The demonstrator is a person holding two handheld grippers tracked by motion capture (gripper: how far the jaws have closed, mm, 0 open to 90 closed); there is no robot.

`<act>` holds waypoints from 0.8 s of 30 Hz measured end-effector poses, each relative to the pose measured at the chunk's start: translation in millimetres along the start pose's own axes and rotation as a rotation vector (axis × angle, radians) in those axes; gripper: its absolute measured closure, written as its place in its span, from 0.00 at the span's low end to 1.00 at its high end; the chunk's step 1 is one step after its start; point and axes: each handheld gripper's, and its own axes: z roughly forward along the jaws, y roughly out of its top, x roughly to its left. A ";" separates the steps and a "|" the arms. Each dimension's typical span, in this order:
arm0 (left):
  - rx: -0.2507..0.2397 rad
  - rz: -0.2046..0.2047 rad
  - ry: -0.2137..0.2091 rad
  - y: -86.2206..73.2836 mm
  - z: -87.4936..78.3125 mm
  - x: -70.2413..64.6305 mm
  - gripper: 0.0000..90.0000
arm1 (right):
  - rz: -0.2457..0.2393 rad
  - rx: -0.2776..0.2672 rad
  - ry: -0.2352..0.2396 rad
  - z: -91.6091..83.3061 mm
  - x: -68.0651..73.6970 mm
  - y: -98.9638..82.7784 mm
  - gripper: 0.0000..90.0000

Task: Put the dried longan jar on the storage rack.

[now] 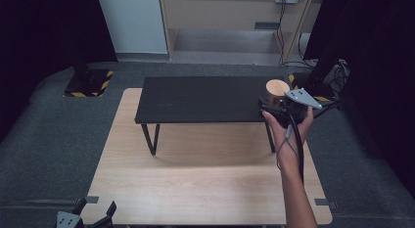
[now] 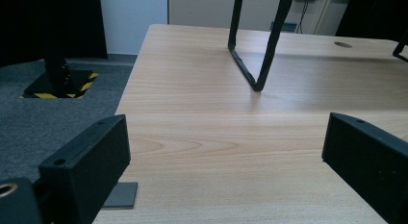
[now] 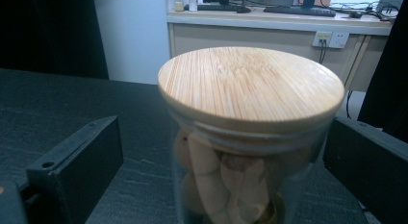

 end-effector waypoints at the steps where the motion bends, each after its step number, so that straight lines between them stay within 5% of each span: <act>1: 0.000 0.000 0.000 0.0 -0.1 -0.1 0.02 | -0.003 -0.001 0.004 -0.8 -0.5 -0.7 0.01; 24: 0.003 0.005 -0.005 1.1 -1.4 -2.1 0.02 | 0.002 -0.014 0.017 -14.2 -5.3 -11.0 0.01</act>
